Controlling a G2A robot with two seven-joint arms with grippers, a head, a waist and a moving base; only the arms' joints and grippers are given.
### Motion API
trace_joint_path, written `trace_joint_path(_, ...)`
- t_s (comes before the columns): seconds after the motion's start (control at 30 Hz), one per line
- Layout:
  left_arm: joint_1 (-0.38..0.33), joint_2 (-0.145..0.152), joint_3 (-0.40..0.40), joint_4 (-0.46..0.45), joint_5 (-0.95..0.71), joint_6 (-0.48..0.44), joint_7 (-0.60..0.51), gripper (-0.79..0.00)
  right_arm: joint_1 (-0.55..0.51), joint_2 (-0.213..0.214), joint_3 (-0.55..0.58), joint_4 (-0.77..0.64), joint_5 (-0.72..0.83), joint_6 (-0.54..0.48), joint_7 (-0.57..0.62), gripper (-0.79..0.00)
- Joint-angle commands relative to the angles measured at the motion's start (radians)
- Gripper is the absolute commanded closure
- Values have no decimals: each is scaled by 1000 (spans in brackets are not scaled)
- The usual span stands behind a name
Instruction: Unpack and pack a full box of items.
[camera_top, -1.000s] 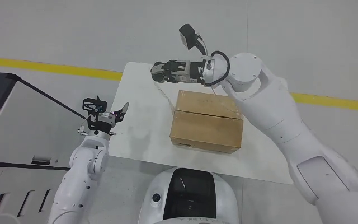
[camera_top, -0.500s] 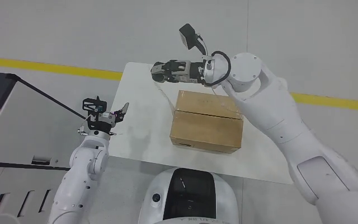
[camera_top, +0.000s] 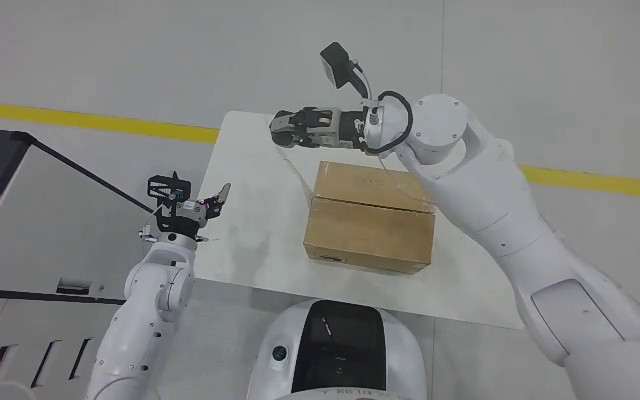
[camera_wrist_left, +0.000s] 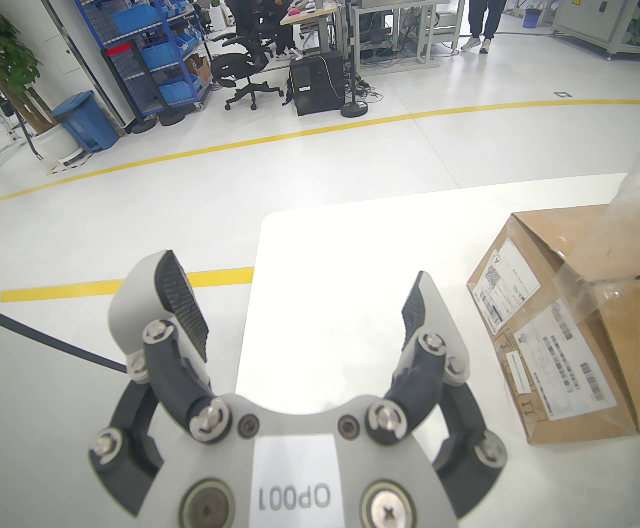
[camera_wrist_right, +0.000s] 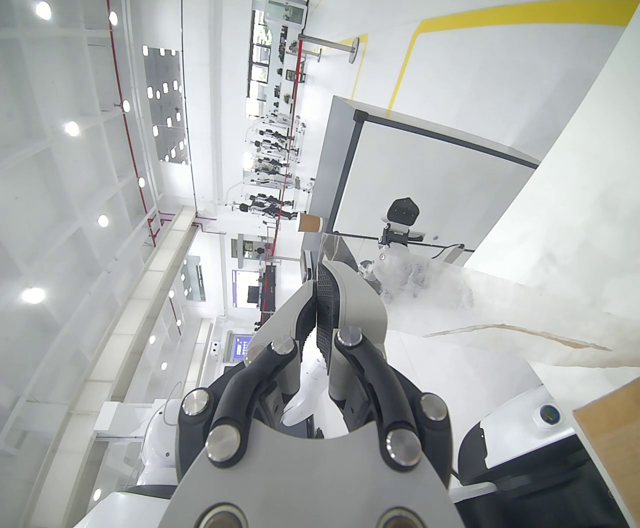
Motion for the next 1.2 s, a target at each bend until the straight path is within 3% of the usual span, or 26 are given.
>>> trace_joint_path(0.0,0,0,0,0,0,0,0,-785,0,0,0,0,0,0,0,0)
trace_joint_path(0.17,0,0,0,0,0,0,0,-785,0,0,0,0,0,0,0,0)
trace_joint_path(0.33,0,0,0,0,0,0,0,-785,10,-9,-60,22,-104,47,32,0)
trace_joint_path(0.83,0,0,0,0,0,0,0,-785,91,-112,-209,262,-131,37,0,0)
trace_joint_path(0.87,0,0,0,0,0,0,0,-785,94,-120,-214,277,-123,33,-2,-145)
trace_joint_path(0.9,0,0,0,0,0,0,0,-785,98,-127,-219,292,-121,30,-5,-785)
trace_joint_path(1.17,0,0,0,0,0,0,0,-785,107,-157,-207,345,-104,-6,-25,-785)
